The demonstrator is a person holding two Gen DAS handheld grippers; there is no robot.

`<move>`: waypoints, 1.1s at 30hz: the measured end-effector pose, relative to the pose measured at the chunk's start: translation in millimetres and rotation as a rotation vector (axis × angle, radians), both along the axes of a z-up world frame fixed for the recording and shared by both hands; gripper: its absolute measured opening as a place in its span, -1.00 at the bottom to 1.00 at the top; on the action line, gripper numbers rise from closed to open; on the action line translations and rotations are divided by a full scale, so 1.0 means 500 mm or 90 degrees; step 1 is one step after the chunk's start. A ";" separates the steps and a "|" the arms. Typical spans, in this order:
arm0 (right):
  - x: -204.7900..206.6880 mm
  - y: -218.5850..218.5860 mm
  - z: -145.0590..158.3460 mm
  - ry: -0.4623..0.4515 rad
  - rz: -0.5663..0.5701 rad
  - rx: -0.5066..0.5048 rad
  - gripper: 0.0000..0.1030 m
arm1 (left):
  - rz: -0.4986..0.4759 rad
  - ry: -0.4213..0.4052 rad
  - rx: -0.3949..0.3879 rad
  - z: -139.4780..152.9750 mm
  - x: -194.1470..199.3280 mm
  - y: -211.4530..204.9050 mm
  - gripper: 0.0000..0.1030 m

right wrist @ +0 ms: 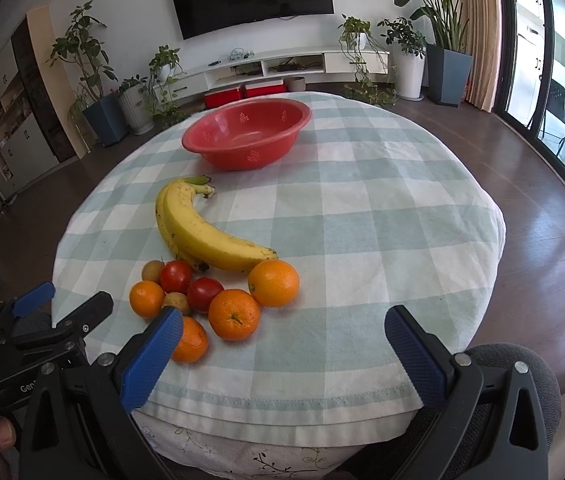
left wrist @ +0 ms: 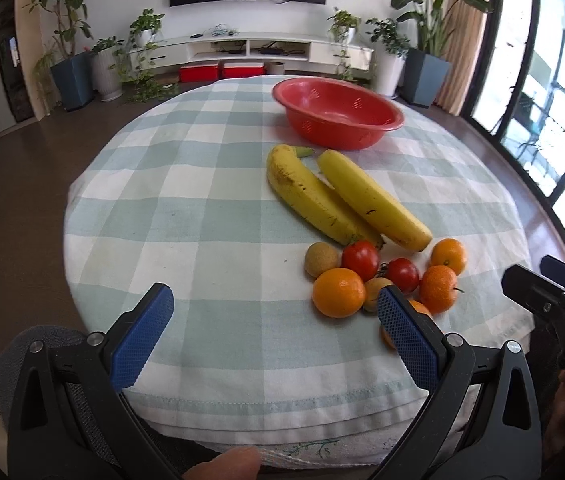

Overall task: Organize fruits
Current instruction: 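Close the left tool on an orange while the right tool grasps another orange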

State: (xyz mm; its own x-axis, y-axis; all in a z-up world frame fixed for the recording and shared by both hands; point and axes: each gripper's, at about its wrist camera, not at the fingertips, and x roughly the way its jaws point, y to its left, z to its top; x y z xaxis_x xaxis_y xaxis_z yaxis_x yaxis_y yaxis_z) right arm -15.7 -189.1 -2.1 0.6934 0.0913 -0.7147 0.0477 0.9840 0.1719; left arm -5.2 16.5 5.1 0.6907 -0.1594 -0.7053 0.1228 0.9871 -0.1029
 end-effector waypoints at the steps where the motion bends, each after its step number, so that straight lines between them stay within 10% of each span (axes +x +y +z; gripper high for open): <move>1: -0.004 -0.001 0.002 -0.004 -0.004 0.008 1.00 | -0.039 -0.018 -0.030 0.003 -0.006 0.004 0.99; 4: -0.013 -0.001 0.001 -0.008 0.007 0.016 1.00 | -0.074 -0.043 0.023 0.005 -0.024 -0.003 0.99; 13: -0.041 -0.026 -0.013 -0.001 0.019 0.024 0.86 | -0.115 0.122 0.005 -0.023 0.021 0.035 0.99; 33: 0.037 -0.012 -0.009 0.106 0.115 -0.062 0.93 | -0.275 0.079 0.110 -0.011 0.052 -0.056 0.94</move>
